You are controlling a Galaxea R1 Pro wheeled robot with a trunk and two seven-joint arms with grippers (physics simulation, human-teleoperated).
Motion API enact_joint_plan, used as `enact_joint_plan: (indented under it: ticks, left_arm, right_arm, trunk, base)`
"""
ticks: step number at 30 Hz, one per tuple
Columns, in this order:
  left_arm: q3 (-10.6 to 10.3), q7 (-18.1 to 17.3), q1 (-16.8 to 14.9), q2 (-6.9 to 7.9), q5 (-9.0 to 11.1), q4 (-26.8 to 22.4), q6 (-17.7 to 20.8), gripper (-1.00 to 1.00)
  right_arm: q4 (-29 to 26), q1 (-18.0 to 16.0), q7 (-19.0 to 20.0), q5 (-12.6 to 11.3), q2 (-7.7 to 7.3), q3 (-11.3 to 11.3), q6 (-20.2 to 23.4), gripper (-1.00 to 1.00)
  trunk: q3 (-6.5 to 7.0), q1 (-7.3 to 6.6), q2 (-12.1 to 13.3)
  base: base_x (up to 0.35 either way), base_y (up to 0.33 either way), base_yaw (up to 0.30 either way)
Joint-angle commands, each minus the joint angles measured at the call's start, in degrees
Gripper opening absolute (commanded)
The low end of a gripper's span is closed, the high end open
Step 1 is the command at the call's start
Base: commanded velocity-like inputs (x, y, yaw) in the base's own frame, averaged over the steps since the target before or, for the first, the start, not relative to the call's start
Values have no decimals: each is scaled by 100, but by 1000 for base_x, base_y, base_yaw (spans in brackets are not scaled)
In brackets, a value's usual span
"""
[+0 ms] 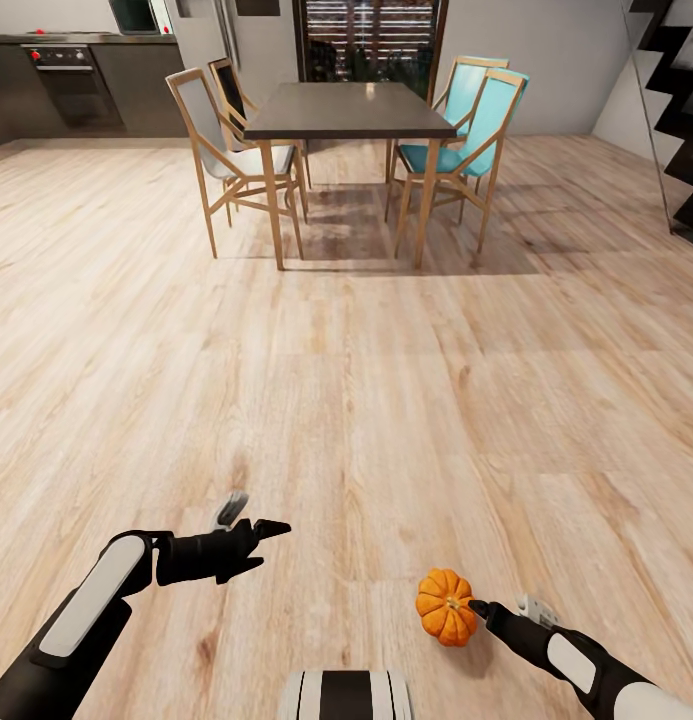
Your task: Place each of the two pumpkins and all three candles from the living room inside a cabinet in the living room (use any cabinet), then make sure every cabinet is closed, and position the cauldron so it is next to a table in the living room.
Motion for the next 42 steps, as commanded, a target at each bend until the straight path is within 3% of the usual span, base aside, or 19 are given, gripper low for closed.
enact_joint_plan:
  ticks: [1,7,12,16,20,35,42]
  left_arm:
    - [-7,57,-3,4,60,-5,1,100]
    - [-7,57,-3,1,60,-5,1,100]
    - [-7,57,-3,-2,60,-5,1,100]
    - [-8,57,-3,-3,60,-5,1,100]
    - [-9,57,-3,-2,60,-5,1,100]
    - [-9,57,-3,-3,60,-5,1,100]
    - [-9,57,-3,-3,60,-5,1,100]
  right_arm:
    - [-2,-2,10,-33,-4,20,19,100]
    - [-6,-2,37,-33,-10,20,-6,100]
    - [-1,-2,589,-36,-12,21,-25,100]
    - [14,-2,732,-40,-12,20,-25,100]
    - [17,-2,760,-41,-13,20,-25,100]
    - [36,-2,765,-41,-13,20,-25,100]
    - [46,-2,758,-41,-13,20,-25,100]
  trunk:
    - [-4,-1,-2]
    - [-4,-1,-2]
    - [-70,7,-6]
    - [-92,9,-7]
    - [-92,9,-7]
    - [-425,48,-27]
    - [-425,48,-27]
  base:
    - [3,2,0]
    - [1,0,0]
    - [0,0,0]
    - [0,0,0]
    - [0,0,0]
    - [0,0,0]
    - [0,0,0]
